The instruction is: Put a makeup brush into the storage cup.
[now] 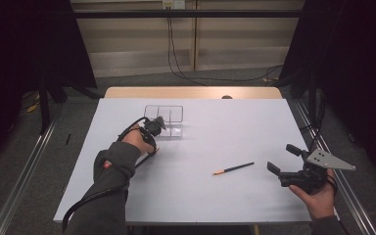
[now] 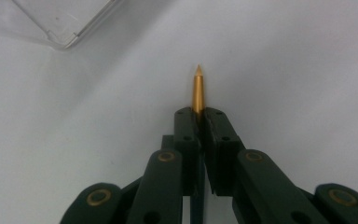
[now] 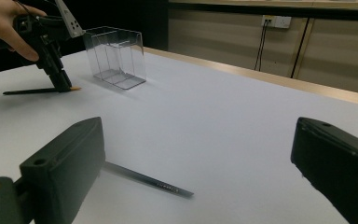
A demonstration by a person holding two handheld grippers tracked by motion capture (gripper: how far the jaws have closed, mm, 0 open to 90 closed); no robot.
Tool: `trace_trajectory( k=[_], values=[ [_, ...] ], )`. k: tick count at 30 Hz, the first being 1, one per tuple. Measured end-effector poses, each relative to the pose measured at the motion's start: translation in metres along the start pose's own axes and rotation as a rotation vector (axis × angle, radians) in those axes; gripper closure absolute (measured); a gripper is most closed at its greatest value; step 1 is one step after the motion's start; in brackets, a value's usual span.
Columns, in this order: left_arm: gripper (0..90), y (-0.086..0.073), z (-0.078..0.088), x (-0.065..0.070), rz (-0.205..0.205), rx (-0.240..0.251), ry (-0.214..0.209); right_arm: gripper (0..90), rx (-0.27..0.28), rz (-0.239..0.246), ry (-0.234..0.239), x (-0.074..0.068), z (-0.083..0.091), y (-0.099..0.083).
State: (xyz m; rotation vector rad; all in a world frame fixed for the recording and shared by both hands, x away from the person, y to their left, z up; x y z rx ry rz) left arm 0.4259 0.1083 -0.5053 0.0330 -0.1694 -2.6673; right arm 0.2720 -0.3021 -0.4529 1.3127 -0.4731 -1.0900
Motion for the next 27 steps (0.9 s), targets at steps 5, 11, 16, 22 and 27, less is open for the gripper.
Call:
trace_trajectory(
  k=[5, 11, 16, 22, 27],
  values=[
    [84.4, 0.0015, 0.0001, 0.0007, -0.029, -0.019, 0.015, 2.2, -0.001, -0.001, -0.001, 0.0004, 0.0, -0.0001],
    [84.5, 0.0022, -0.0002, 0.0014, -0.02, -0.022, 0.025, 2.2, -0.006, 0.003, 0.001, 0.0003, 0.0, -0.0003],
    [84.6, 0.0016, 0.0006, 0.0008, -0.018, -0.012, 0.019, 2.2, -0.006, -0.001, -0.001, 0.0004, -0.0003, -0.0004],
    [84.6, 0.0001, 0.0018, 0.0005, 0.002, 0.001, 0.011, 2.2, -0.001, 0.002, 0.002, 0.0003, -0.0002, 0.0001],
    [84.6, 0.0002, 0.0025, 0.0006, 0.013, 0.01, 0.004, 2.1, -0.001, 0.0, -0.003, 0.0009, 0.0, 0.0]
  ],
)
Point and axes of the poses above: each handheld gripper's, and its own axes: z roughly backward along the jaws, y roughly out of its top, x roughly to its right, the point moved 6 cm from there along -z, roughly forward along the jaws, and after that the axes turned 15 degrees about -z, right-handed, at the moved point
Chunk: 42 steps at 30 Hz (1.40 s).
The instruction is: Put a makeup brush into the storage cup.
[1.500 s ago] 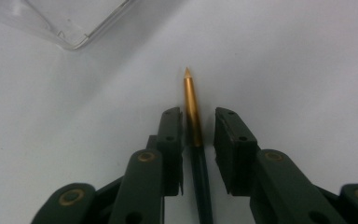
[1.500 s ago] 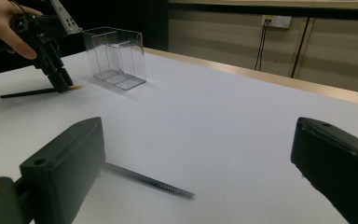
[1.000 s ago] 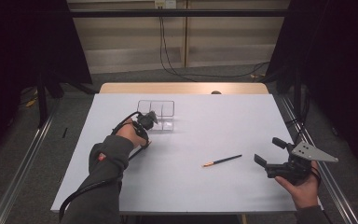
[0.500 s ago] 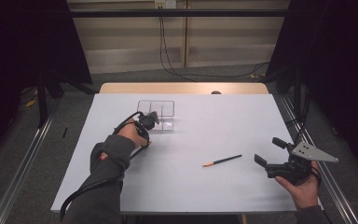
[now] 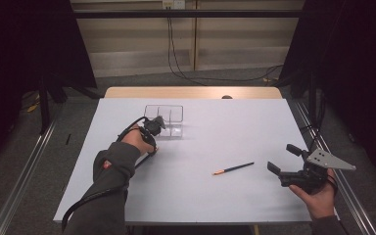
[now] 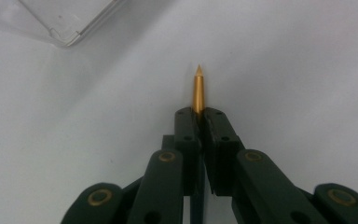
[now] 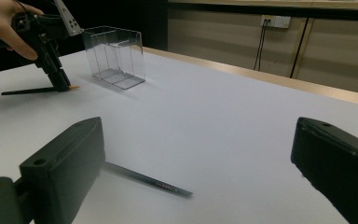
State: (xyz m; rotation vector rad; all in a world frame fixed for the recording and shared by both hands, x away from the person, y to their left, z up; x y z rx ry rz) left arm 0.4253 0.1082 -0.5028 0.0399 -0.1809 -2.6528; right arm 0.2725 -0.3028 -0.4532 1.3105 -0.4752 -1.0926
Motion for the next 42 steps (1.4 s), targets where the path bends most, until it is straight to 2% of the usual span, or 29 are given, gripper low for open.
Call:
trace_trajectory(
  k=[3, 5, 6, 9, 10, 12, 17, 21, 24, 25, 26, 29, 31, 32, 35, 36, 37, 42],
  values=[
    [84.6, 0.002, 0.002, 0.001, 0.019, 0.018, -0.006, 2.2, -0.004, -0.003, 0.004, 0.0, 0.0, 0.0],
    [84.6, 0.004, 0.004, 0.002, 0.02, 0.037, -0.016, 2.2, -0.005, -0.002, 0.005, 0.0, 0.0, 0.0],
    [84.6, 0.004, 0.005, 0.001, 0.004, 0.037, -0.017, 2.2, -0.002, -0.004, 0.006, -0.001, 0.0, 0.0],
    [84.6, 0.006, 0.007, 0.002, 0.024, 0.059, -0.023, 2.2, -0.002, -0.004, 0.003, -0.001, 0.0, 0.0],
    [84.6, 0.006, 0.008, 0.001, 0.019, 0.065, -0.018, 2.2, -0.001, -0.002, 0.004, -0.001, 0.0, 0.0],
    [84.6, 0.007, 0.009, 0.002, 0.036, 0.094, -0.029, 2.2, -0.005, -0.001, 0.005, -0.001, 0.0, 0.0],
    [84.7, 0.008, 0.015, 0.001, 0.052, 0.123, -0.024, 2.2, -0.003, -0.007, 0.005, -0.002, -0.001, 0.0],
    [84.7, 0.009, 0.021, -0.001, 0.064, 0.17, -0.013, 2.2, -0.003, -0.006, 0.003, -0.002, -0.001, -0.001],
    [84.7, 0.01, 0.025, -0.003, 0.08, 0.223, -0.006, 2.2, -0.004, 0.002, 0.005, -0.002, -0.001, -0.001],
    [84.7, 0.01, 0.027, -0.004, 0.068, 0.227, -0.003, 2.2, -0.004, 0.002, 0.004, -0.002, -0.001, -0.001],
    [84.7, 0.01, 0.029, -0.004, 0.087, 0.251, 0.001, 2.2, -0.005, 0.005, 0.002, -0.002, -0.001, -0.001],
    [84.7, 0.012, 0.034, -0.005, 0.093, 0.301, 0.004, 2.2, -0.005, 0.005, 0.003, -0.002, -0.001, -0.001],
    [84.7, 0.013, 0.038, -0.005, 0.088, 0.313, 0.011, 2.2, -0.004, 0.003, 0.004, -0.002, -0.001, -0.001],
    [84.7, 0.014, 0.039, -0.004, 0.103, 0.336, 0.007, 2.1, -0.007, 0.001, 0.003, -0.001, -0.001, -0.001],
    [84.7, 0.015, 0.041, -0.003, 0.1, 0.374, 0.006, 2.2, -0.005, 0.002, 0.005, -0.002, -0.001, -0.001],
    [84.7, 0.017, 0.042, -0.002, 0.121, 0.394, 0.006, 2.2, -0.004, 0.004, 0.005, -0.002, -0.001, -0.001],
    [84.7, 0.016, 0.043, -0.003, 0.101, 0.395, 0.005, 2.1, -0.004, 0.006, 0.009, -0.002, -0.001, -0.001],
    [84.7, 0.018, 0.049, -0.004, 0.113, 0.452, 0.026, 2.1, -0.004, 0.005, 0.008, -0.003, -0.001, -0.001]
  ],
)
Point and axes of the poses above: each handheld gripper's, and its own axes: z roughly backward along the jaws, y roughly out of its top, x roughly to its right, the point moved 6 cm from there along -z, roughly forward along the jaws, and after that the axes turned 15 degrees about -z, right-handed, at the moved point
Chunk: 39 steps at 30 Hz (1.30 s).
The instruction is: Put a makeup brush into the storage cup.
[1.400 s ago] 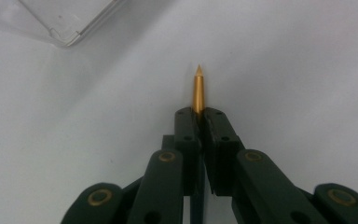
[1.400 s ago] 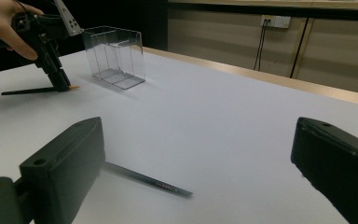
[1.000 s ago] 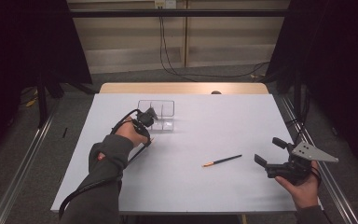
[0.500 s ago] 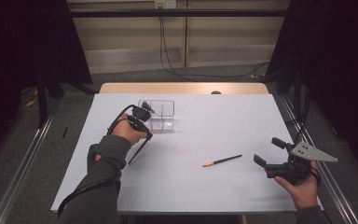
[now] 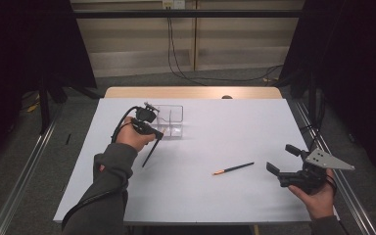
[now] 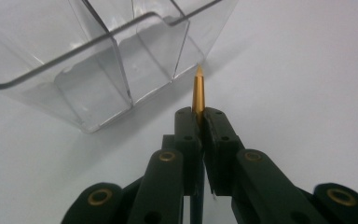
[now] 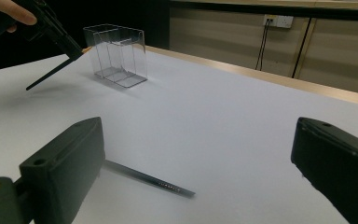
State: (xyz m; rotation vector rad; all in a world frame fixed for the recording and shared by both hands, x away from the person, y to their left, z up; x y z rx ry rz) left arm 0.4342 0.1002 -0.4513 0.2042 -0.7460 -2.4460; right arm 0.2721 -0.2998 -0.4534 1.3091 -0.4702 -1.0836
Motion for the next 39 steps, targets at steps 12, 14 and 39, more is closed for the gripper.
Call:
trace_trajectory(
  k=[12, 14, 39],
  values=[
    [84.7, 0.008, 0.009, 0.001, 0.037, 0.166, 0.016, 2.1, -0.007, 0.007, -0.001, 0.0, 0.001, -0.001],
    [84.7, 0.011, 0.01, 0.002, 0.049, 0.208, 0.022, 2.1, -0.002, 0.003, -0.003, 0.0, 0.0, 0.0],
    [84.7, 0.027, 0.045, -0.005, 0.039, 0.499, 0.15, 2.2, -0.009, 0.006, 0.004, -0.001, 0.0, -0.001]
  ],
)
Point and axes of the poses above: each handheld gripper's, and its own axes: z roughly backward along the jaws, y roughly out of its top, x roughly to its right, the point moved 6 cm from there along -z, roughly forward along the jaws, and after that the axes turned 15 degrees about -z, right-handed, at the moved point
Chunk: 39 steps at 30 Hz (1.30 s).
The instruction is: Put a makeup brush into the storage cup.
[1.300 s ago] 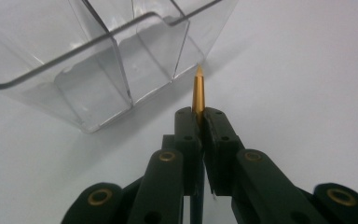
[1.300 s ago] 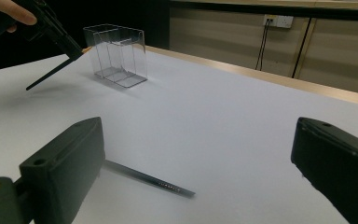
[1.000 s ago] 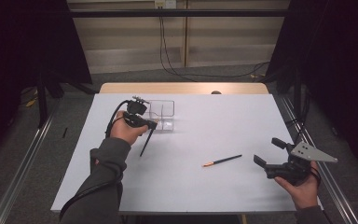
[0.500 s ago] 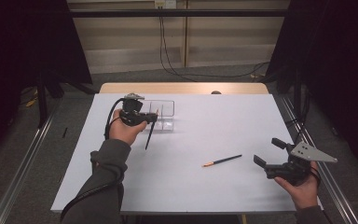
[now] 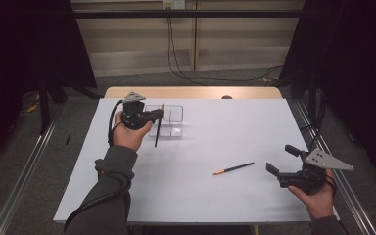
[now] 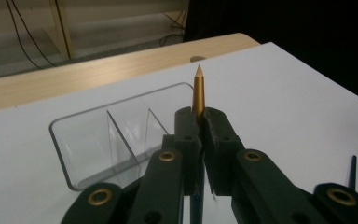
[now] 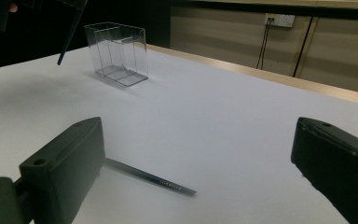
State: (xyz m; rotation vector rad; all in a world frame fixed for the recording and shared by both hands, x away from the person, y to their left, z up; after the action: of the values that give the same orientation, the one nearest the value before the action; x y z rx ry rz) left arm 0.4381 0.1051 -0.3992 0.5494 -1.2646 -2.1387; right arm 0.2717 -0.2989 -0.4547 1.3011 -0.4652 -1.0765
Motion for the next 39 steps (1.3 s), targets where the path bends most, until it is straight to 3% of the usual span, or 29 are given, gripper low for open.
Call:
trace_trajectory(
  k=[8, 14, 22, 32, 39],
  values=[
    [84.7, 0.008, 0.006, -0.005, 0.039, 0.105, 0.038, 2.1, 0.001, -0.001, 0.0, 0.0, 0.0, 0.0],
    [84.6, 0.012, 0.009, -0.005, 0.027, 0.157, 0.058, 2.2, 0.0, 0.002, -0.001, 0.001, 0.001, 0.0],
    [84.6, 0.014, 0.011, -0.006, 0.043, 0.185, 0.065, 2.1, 0.001, 0.001, -0.001, 0.001, 0.001, 0.0],
    [84.6, 0.019, 0.018, -0.011, 0.05, 0.278, 0.13, 2.1, 0.001, 0.003, 0.001, 0.001, 0.001, 0.0],
    [84.6, 0.021, 0.02, -0.012, 0.04, 0.292, 0.153, 2.1, 0.0, 0.003, -0.004, 0.001, 0.001, 0.0]
  ],
)
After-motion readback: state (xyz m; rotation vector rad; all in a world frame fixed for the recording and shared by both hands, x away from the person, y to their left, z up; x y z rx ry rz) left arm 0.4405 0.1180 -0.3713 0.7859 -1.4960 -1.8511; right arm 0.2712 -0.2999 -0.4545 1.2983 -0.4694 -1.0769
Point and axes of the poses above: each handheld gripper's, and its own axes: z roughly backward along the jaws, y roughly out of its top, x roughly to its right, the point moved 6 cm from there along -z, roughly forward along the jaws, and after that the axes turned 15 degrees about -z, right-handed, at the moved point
